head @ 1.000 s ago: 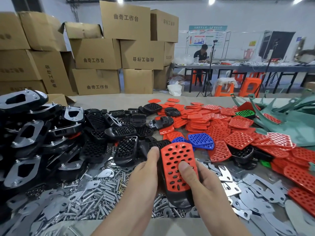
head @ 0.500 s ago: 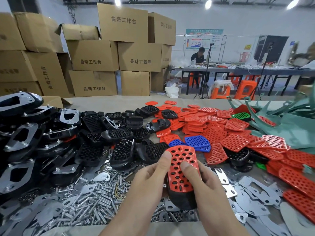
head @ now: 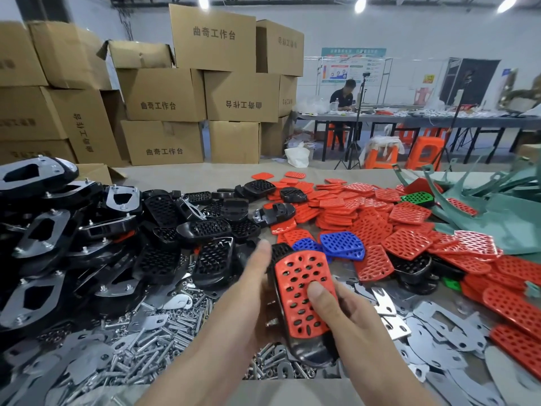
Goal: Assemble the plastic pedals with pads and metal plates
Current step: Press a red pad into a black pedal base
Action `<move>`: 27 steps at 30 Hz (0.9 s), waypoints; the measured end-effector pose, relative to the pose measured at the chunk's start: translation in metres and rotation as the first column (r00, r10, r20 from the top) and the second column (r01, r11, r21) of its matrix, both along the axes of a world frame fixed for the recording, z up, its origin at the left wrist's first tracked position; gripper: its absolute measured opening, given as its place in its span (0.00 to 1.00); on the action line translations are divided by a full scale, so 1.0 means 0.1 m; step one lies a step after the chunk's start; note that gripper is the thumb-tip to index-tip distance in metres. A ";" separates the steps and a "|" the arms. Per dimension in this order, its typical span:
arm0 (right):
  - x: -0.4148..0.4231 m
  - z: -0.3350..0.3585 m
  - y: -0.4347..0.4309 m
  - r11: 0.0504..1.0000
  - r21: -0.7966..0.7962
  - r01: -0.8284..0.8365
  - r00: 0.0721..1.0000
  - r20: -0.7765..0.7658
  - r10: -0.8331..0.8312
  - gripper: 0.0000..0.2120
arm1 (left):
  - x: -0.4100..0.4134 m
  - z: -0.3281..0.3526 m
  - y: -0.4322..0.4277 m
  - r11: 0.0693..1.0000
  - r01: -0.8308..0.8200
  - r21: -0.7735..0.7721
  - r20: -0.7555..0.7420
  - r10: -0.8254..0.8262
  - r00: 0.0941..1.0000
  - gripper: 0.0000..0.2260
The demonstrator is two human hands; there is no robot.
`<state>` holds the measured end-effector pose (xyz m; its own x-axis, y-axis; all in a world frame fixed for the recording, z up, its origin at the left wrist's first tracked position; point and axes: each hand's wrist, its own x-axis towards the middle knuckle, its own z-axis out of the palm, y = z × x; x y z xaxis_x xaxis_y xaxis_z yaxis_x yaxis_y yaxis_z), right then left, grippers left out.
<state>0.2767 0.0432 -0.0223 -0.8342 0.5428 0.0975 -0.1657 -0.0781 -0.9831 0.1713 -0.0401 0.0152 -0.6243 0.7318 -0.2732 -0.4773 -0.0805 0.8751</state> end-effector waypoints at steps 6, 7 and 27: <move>-0.05 -0.03 -0.04 0.990 -0.137 0.015 0.997 0.081 -0.004 0.28 | -0.10 -0.14 -0.13 0.998 0.023 -0.059 -0.294 -0.039 0.955 0.22; -0.05 -0.02 -0.04 0.990 -0.143 0.015 0.997 0.081 -0.004 0.28 | -0.12 -0.17 -0.17 0.997 0.037 -0.073 -0.355 -0.060 0.933 0.25; 0.00 0.02 -0.03 0.985 0.044 0.169 0.985 -0.049 -0.167 0.14 | 0.07 -0.17 -0.15 0.997 0.059 0.050 -0.419 -0.032 0.907 0.21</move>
